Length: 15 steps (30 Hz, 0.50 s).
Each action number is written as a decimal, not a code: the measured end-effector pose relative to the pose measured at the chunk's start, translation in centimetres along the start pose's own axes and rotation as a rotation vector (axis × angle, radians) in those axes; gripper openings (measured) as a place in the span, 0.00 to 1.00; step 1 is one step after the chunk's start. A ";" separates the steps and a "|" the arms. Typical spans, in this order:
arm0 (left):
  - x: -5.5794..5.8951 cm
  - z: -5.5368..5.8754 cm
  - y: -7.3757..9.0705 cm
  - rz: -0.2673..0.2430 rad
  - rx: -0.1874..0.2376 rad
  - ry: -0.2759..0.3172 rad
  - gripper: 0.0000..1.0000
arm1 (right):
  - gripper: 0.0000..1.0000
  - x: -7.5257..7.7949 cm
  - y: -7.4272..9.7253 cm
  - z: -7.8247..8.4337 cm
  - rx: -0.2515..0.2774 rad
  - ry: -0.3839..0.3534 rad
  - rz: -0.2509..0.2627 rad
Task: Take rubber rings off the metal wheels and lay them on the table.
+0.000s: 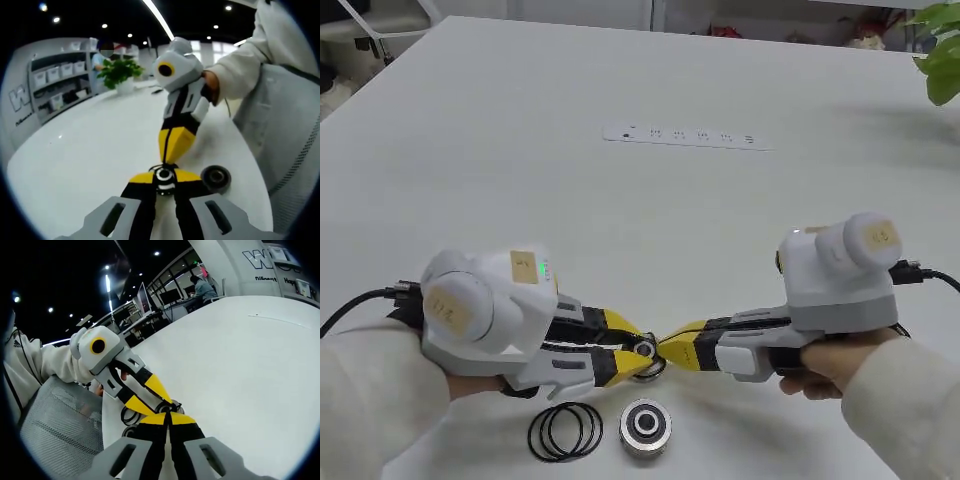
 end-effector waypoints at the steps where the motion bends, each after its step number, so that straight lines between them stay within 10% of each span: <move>1: 0.0 0.0 0.0 0.000 0.000 0.000 0.14 | 0.00 0.0 0.0 0.0 0.000 0.000 -0.002; 15: -0.1 -0.2 -0.1 0.008 -0.008 -0.015 0.14 | 0.00 0.1 0.2 -0.3 0.013 0.001 0.003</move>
Point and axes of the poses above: the centre of the closed fingertips' face, and the gripper's own axes: y roughly backward along the fingers, x roughly to its right, z roughly out of its underside, the point moved 10 cm from there along y, roughly backward along the fingers, and after that the axes turned 15 degrees about -y, right-handed, at the moved point
